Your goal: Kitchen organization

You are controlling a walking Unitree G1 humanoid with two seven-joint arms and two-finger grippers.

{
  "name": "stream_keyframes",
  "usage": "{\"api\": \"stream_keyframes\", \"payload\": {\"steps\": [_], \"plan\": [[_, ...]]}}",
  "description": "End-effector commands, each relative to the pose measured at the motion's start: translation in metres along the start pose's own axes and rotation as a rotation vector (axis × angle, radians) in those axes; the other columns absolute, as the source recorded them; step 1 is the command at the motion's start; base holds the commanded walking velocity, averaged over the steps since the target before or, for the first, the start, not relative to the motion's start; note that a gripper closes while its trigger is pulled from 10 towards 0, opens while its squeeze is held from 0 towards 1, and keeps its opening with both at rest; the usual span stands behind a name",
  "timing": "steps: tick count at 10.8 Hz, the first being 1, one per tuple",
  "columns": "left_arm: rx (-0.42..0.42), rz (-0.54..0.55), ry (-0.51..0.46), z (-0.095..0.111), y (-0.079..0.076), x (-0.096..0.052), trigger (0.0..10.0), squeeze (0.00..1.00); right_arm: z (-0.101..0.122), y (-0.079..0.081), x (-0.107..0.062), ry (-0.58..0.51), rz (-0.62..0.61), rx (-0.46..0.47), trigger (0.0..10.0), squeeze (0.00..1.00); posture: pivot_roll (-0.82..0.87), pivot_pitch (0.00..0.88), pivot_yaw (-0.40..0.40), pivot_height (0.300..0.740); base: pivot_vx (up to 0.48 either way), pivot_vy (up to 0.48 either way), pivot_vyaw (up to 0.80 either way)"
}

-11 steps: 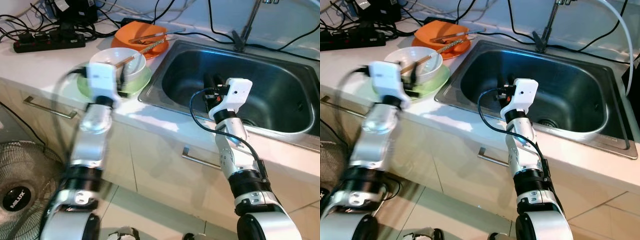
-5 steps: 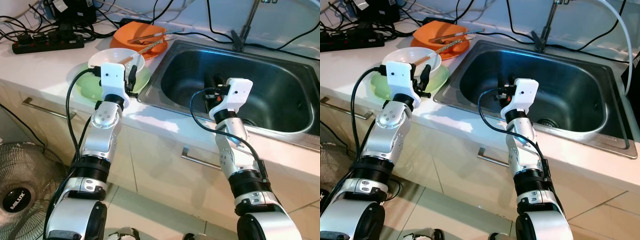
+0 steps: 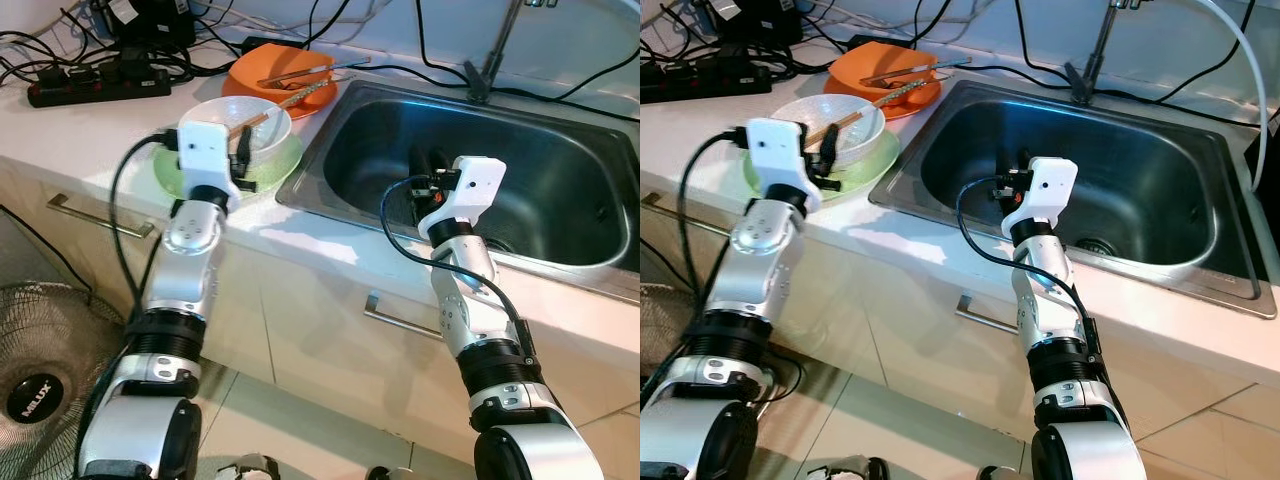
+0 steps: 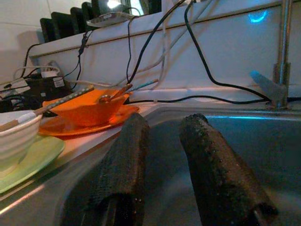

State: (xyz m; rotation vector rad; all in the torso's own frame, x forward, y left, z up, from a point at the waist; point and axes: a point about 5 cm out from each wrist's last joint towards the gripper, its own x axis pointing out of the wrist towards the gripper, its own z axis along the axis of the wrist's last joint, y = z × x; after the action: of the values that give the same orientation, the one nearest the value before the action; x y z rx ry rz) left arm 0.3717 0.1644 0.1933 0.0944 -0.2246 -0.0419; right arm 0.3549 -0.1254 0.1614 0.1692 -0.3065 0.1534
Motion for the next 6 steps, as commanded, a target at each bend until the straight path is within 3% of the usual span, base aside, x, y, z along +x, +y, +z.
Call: {"api": "stream_keyframes", "payload": {"steps": [1,2,4,6], "plan": [[0.001,0.024,-0.005,0.002,0.007,-0.002,10.0,0.00,0.005,-0.002,0.003,-0.019,-0.009,-0.003,10.0,0.00,0.10,0.023,0.004,0.740,0.000,0.000,0.00],[0.014,0.019,-0.021,0.005,0.009,-0.002,10.0,0.00,0.005,-0.002,0.003,-0.019,-0.008,-0.001,10.0,0.00,0.10,0.023,0.003,0.740,0.000,0.000,0.00],[-0.009,-0.052,-0.074,0.018,-0.007,0.001,10.0,0.00,0.005,-0.001,0.003,-0.016,-0.007,0.001,10.0,0.00,0.10,0.023,0.002,0.740,0.000,0.000,0.00],[-0.063,-0.094,-0.045,0.010,-0.025,0.003,10.0,0.00,0.005,-0.001,0.004,-0.018,-0.007,0.001,10.0,0.00,0.09,0.024,0.001,0.740,0.000,0.000,0.00]]}}
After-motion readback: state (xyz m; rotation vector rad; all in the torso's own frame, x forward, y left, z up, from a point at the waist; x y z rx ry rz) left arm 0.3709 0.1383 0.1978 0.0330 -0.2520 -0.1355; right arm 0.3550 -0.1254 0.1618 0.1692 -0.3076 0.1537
